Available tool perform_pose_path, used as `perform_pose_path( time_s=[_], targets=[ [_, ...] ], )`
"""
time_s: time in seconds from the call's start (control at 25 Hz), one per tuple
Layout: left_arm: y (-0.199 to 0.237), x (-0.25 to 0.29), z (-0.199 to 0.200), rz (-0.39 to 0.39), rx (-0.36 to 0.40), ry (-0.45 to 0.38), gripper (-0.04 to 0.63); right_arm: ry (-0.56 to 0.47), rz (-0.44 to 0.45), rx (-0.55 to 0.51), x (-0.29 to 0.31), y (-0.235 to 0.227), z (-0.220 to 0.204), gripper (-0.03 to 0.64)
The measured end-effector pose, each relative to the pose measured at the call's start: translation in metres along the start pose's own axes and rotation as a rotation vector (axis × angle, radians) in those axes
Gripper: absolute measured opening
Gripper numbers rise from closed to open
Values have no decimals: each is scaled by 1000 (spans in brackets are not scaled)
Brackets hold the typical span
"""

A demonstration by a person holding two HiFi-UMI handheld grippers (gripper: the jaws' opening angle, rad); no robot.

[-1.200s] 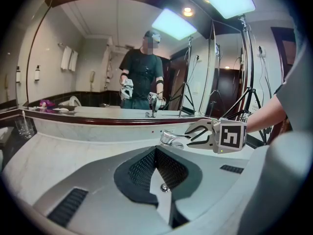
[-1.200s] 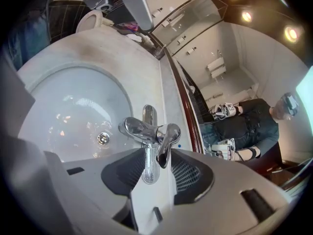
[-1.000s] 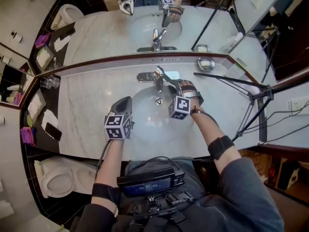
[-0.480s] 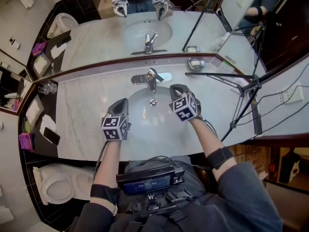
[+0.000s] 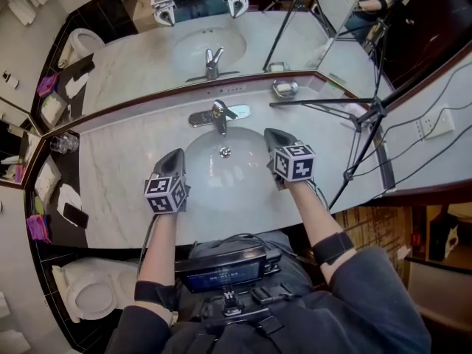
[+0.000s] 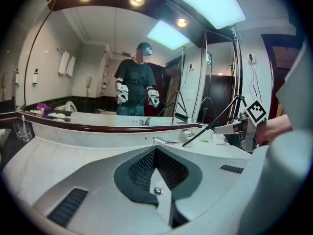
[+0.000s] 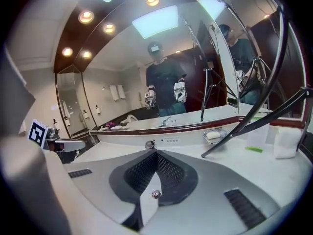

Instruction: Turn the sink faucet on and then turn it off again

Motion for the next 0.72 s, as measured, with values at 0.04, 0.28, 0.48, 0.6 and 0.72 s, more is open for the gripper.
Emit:
perform_pose_path(
  time_s=[0.04,0.28,0.48,0.6,0.72],
  targets=[
    [-1,0,-1,-2,0,1,0,2,-5,-1,-2,-2,-2,12],
    [-7,2,1,-11,1,0,0,15,-22,-7,-8,-6,-7,12],
    [-4,1,1,-4,0,-2,0,29,-13,-16,-5,-5,-11,13],
    [-2,2,2,2,-3,-6,0,38,-9,-20,-3,-4,-13,13],
    [2,3,2,7,-4,-4,0,43,-4,-26,2,-3,-14,13]
  ],
)
Point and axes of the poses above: the fingertips, and each gripper's own axes: x forward along the fingers, y to its left, z out of its top, the point moved 7 cm from there along -x, backward along the fingers, and after that the axes turned 14 degrees about -y, right-handed, at the moved point
